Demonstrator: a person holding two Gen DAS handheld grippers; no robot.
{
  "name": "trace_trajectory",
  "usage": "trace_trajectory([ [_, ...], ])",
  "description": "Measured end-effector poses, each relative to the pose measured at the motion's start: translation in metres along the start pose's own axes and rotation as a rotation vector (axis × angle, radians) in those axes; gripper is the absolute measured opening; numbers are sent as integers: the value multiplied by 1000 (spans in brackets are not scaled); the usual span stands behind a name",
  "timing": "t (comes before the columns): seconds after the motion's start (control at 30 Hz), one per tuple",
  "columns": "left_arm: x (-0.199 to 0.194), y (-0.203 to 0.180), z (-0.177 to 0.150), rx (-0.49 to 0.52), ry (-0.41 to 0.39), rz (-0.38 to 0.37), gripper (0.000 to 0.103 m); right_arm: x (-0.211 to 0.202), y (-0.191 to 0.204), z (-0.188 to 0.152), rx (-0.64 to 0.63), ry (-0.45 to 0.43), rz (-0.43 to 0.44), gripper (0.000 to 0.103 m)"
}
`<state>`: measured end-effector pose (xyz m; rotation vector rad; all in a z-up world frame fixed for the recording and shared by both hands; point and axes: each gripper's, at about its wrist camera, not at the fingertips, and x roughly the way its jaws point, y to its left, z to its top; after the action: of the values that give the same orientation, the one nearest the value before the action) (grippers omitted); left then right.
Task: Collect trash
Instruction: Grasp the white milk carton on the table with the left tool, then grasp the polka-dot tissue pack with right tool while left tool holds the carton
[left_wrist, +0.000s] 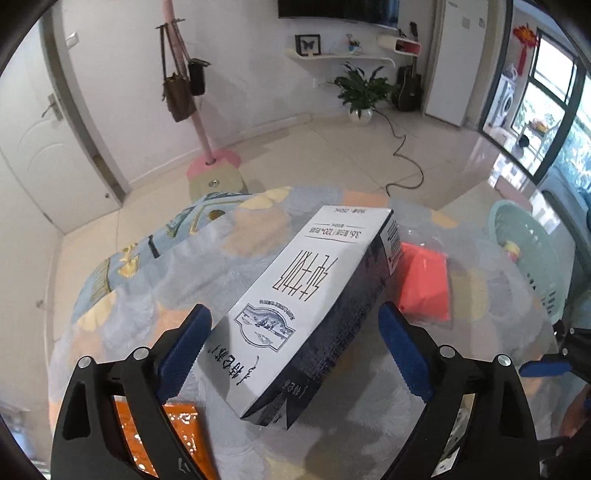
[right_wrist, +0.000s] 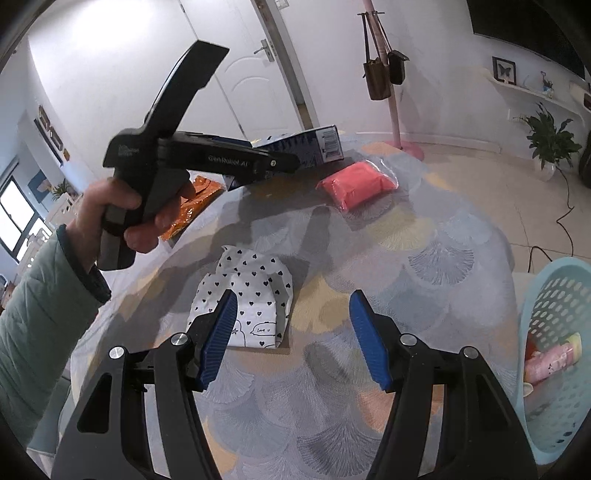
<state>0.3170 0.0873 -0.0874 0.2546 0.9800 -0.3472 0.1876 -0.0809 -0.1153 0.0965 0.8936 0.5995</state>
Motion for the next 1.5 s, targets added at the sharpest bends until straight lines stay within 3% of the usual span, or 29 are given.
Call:
trace_trajectory([
  [0.3, 7, -3, 1, 19, 22, 33, 87, 12, 4, 0, 7, 31, 19, 60],
  [0.47, 6, -9, -2, -20, 18, 9, 59, 16, 4, 3, 4, 46, 31, 60],
  [0.73, -71, 4, -39, -210, -122, 5, 57, 37, 26, 13, -49, 79, 35, 71],
  [0.93, -129, -5, -79, -255, -212, 2, 57, 60, 40, 29, -191, 58, -110, 77],
  [1.17, -152, -14, -105, -276, -245, -26, 57, 67, 52, 21, -284, 101, -27, 77],
  [1.23, -152, -15, -109, -286, -247, -35, 57, 64, 59, 15, -329, 107, 0, 67],
  [1.3, -153, -17, -114, -293, -247, -32, 57, 61, 63, 9, -349, 108, 17, 44],
  [1.37, -154, -17, -120, -305, -246, -35, 57, 55, 66, 1, -358, 114, 38, 31],
  [1.5, -158, -18, -131, -319, -255, -31, 57, 36, 75, -22, -370, 108, 87, 25],
])
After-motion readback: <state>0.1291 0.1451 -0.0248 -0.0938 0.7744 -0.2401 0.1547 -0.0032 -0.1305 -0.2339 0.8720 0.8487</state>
